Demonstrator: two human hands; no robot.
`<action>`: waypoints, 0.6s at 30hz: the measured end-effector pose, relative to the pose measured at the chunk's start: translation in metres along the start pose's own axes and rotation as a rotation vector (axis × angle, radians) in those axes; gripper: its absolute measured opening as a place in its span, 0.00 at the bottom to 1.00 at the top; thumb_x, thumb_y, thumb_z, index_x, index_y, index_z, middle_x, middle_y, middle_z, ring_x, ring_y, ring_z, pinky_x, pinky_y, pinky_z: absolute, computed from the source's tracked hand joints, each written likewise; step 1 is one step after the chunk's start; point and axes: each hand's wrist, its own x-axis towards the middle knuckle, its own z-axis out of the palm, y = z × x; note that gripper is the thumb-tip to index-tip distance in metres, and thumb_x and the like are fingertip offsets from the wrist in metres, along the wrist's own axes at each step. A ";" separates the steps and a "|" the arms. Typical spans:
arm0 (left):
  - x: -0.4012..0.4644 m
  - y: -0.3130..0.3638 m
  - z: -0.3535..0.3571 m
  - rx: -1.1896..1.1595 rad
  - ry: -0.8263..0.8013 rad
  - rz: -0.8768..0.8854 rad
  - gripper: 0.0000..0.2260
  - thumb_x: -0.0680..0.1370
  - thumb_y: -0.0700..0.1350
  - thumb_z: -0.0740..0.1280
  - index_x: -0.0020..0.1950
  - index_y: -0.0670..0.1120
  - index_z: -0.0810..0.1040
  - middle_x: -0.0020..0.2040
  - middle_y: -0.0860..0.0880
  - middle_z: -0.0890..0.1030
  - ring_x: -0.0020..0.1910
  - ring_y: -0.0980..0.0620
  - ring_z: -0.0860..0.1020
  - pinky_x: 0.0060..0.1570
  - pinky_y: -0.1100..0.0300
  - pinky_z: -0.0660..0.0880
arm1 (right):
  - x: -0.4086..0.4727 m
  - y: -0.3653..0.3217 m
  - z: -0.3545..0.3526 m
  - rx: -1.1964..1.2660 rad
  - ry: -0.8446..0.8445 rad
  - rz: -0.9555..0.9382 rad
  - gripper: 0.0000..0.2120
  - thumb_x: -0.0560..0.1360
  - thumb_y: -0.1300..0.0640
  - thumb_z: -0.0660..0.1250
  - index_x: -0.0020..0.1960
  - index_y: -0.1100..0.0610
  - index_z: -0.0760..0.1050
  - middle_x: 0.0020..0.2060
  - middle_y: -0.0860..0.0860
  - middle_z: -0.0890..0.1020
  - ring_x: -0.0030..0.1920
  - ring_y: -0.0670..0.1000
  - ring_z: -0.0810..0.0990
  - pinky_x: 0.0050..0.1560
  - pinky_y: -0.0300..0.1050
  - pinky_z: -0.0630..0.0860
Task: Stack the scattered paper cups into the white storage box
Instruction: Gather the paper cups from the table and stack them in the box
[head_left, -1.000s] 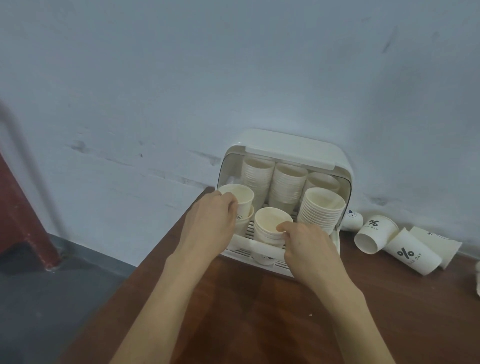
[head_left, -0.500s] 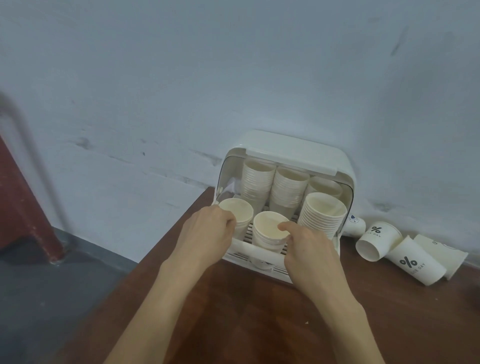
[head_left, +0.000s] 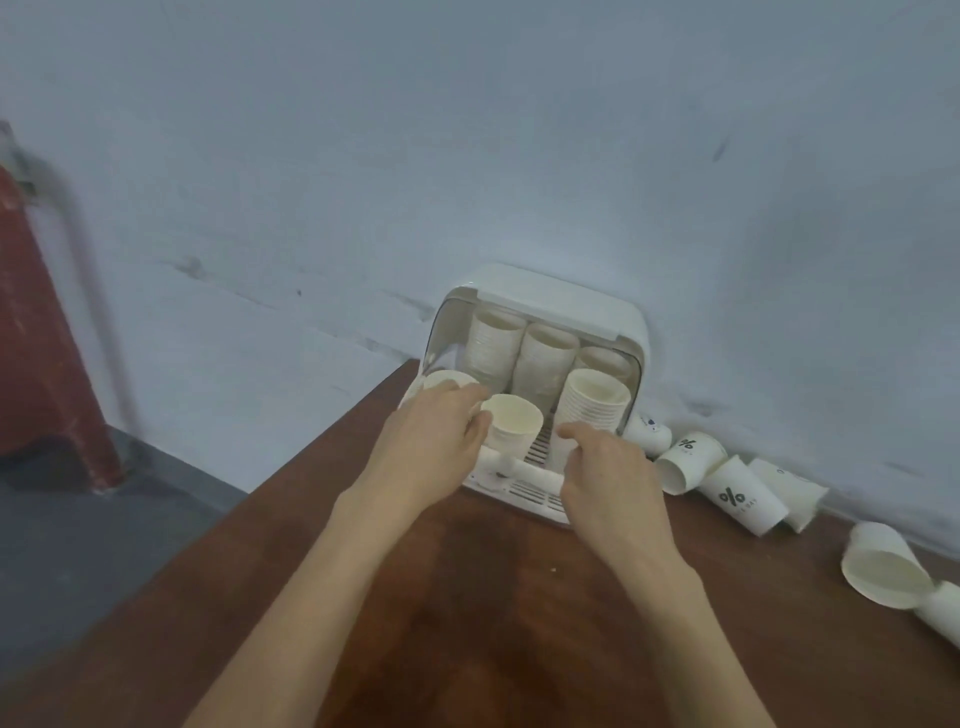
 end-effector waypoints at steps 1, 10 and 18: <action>-0.007 0.009 -0.001 -0.003 -0.004 0.003 0.13 0.80 0.50 0.60 0.63 0.52 0.76 0.52 0.50 0.78 0.51 0.45 0.76 0.49 0.50 0.74 | -0.006 0.003 -0.004 -0.006 -0.004 -0.001 0.20 0.75 0.63 0.56 0.63 0.49 0.73 0.51 0.53 0.80 0.52 0.59 0.78 0.47 0.53 0.75; -0.074 0.096 -0.008 -0.037 -0.080 0.069 0.13 0.80 0.50 0.60 0.64 0.52 0.76 0.51 0.50 0.78 0.51 0.48 0.78 0.48 0.53 0.72 | -0.080 0.033 -0.067 0.022 -0.042 0.083 0.17 0.76 0.61 0.55 0.60 0.51 0.74 0.54 0.54 0.78 0.54 0.60 0.77 0.47 0.50 0.72; -0.097 0.145 0.000 -0.038 -0.127 0.139 0.14 0.80 0.49 0.60 0.64 0.51 0.76 0.52 0.51 0.80 0.51 0.50 0.77 0.51 0.53 0.73 | -0.121 0.081 -0.109 0.022 0.027 0.176 0.20 0.75 0.63 0.55 0.63 0.50 0.73 0.54 0.55 0.79 0.54 0.59 0.76 0.46 0.48 0.71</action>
